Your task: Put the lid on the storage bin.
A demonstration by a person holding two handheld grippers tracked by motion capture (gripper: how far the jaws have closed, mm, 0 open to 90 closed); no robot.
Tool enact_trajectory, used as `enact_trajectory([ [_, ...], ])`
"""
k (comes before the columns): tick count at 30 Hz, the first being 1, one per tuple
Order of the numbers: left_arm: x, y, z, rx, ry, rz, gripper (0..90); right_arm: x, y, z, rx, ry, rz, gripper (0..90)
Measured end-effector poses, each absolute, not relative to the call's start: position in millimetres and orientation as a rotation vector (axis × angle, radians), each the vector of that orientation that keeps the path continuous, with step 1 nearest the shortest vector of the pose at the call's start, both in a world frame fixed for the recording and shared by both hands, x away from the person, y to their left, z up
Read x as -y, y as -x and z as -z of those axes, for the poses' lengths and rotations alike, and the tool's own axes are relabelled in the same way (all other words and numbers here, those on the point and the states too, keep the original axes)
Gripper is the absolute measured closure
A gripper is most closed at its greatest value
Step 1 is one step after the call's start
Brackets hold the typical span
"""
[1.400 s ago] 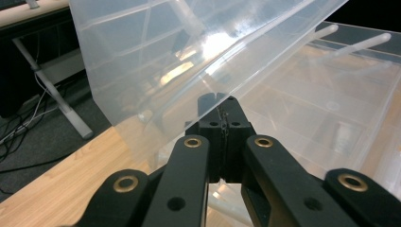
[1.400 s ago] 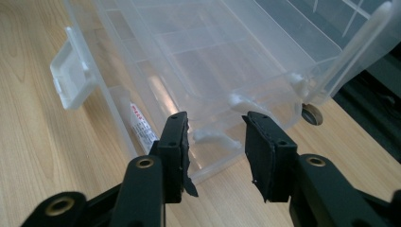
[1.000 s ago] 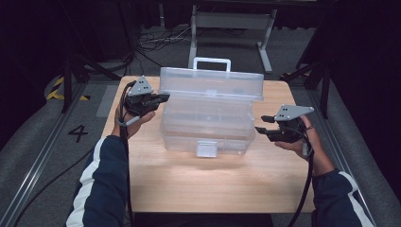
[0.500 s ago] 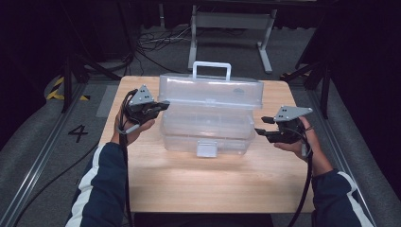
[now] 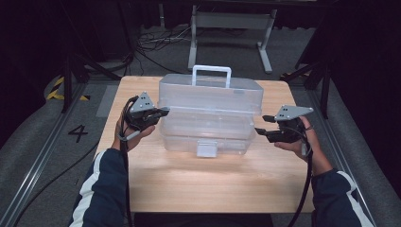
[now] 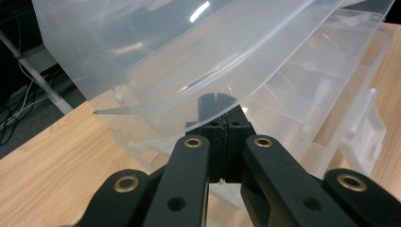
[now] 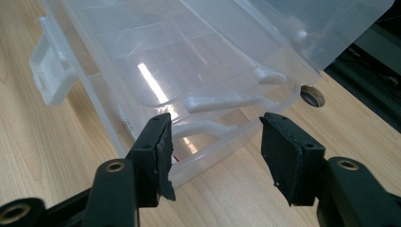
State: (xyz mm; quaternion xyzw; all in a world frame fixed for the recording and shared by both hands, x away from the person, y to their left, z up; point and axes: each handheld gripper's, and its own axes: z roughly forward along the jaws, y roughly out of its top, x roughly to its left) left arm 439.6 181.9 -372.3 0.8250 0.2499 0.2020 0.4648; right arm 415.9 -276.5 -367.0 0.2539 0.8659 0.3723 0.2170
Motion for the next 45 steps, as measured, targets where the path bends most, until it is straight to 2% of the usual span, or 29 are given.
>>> enact_trajectory([
  [41,-191.7,-411.4,381.9,-0.57,-2.048,-0.474,89.8,273.8,-409.1,375.4,-2.418,-0.712,-1.039,40.7],
  [45,-195.1,-407.7,385.2,-0.572,-2.099,-0.46,88.9,275.4,-408.8,375.7,-2.414,-0.725,-1.043,40.4],
])
